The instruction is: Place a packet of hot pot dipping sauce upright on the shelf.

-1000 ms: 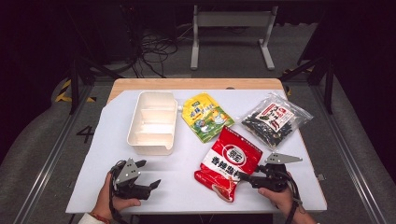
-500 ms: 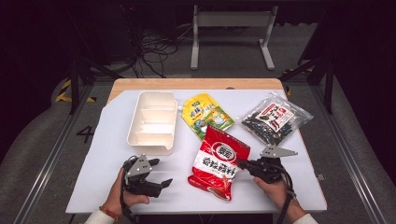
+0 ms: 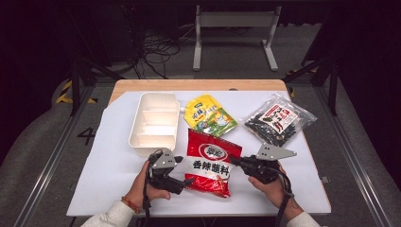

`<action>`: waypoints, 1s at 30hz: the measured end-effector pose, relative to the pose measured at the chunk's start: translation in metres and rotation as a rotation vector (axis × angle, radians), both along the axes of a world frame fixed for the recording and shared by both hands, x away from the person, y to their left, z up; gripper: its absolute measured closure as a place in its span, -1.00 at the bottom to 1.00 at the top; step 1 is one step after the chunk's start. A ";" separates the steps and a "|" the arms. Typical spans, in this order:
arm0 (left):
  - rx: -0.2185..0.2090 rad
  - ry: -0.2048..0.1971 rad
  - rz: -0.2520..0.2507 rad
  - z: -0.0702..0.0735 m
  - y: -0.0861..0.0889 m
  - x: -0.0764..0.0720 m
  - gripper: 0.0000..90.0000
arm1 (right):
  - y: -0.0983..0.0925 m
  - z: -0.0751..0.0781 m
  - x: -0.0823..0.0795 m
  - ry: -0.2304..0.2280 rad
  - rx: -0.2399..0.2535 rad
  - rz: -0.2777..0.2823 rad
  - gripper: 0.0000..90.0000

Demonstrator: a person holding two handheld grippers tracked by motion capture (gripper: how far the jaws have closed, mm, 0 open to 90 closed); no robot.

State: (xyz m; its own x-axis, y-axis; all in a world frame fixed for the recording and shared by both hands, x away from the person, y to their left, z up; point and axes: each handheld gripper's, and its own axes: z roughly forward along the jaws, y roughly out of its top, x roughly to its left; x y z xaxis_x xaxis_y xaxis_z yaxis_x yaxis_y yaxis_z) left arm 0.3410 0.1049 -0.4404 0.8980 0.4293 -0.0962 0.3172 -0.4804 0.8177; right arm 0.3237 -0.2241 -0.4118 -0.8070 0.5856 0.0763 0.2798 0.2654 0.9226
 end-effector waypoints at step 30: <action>-0.171 -0.071 -0.172 0.020 -0.007 -0.003 1.00 | 0.007 0.017 -0.029 -0.086 -0.102 0.040 -0.11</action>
State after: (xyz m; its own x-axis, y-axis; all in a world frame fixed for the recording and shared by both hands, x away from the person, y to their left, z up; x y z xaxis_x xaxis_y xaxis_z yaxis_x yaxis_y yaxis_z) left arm 0.3384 0.0981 -0.4202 0.9636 0.2524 -0.0880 0.1813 -0.3751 0.9091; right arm 0.2946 -0.2167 -0.3949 -0.8309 0.5540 -0.0527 0.1877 0.3681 0.9106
